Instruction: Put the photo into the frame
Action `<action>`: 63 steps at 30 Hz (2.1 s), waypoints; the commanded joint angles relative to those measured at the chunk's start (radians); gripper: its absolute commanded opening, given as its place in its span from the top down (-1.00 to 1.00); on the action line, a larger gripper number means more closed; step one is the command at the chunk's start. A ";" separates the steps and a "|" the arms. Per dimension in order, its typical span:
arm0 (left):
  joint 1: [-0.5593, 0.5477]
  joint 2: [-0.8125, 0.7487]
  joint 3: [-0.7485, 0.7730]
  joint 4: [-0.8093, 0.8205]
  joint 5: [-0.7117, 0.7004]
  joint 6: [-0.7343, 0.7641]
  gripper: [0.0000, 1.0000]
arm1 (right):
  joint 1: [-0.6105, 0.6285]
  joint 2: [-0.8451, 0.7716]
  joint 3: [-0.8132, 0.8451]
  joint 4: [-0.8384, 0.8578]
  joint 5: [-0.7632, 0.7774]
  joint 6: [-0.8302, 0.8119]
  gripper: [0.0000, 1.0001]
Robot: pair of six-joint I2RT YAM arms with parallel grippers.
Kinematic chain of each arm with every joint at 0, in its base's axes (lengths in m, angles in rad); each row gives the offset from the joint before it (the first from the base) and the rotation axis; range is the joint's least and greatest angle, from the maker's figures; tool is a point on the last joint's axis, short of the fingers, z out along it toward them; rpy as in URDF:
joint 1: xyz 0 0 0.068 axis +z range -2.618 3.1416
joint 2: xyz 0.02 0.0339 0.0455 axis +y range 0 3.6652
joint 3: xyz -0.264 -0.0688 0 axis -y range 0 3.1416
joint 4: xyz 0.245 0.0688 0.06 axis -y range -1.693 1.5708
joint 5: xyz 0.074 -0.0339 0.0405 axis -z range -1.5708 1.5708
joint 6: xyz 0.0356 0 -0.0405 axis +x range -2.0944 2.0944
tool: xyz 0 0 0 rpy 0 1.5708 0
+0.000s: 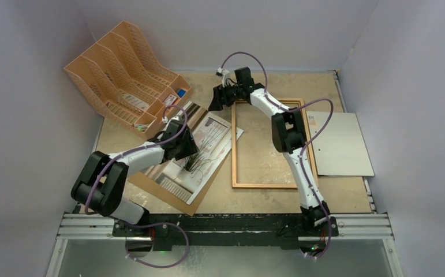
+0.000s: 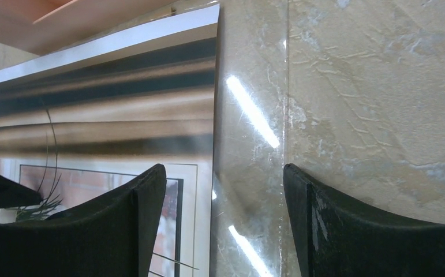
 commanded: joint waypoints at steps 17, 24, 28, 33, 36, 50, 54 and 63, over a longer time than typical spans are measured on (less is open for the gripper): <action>0.005 -0.015 -0.097 -0.083 -0.111 -0.025 -0.02 | 0.019 -0.109 -0.115 -0.163 -0.094 0.105 -0.35; 0.005 -0.025 -0.098 -0.080 -0.118 -0.028 -0.01 | 0.019 -0.154 -0.148 -0.097 -0.211 0.113 -0.31; 0.005 -0.047 -0.095 -0.092 -0.138 -0.033 -0.01 | 0.019 -0.154 -0.148 -0.086 -0.245 0.105 -0.31; 0.005 -0.093 -0.106 -0.101 -0.160 -0.037 -0.01 | 0.019 -0.124 -0.137 -0.085 -0.274 0.049 -0.31; 0.005 -0.098 -0.127 -0.074 -0.127 -0.027 -0.01 | 0.019 -0.096 -0.130 -0.061 -0.296 0.033 -0.33; 0.005 -0.054 -0.147 -0.036 -0.071 -0.018 -0.01 | 0.039 -0.010 -0.111 0.082 -0.192 0.098 -0.37; 0.005 -0.052 -0.147 -0.037 -0.076 -0.019 -0.01 | 0.051 -0.025 -0.137 0.120 -0.003 0.143 -0.40; 0.005 -0.052 -0.143 -0.055 -0.089 -0.004 -0.01 | 0.063 0.043 -0.037 0.027 0.092 0.135 -0.41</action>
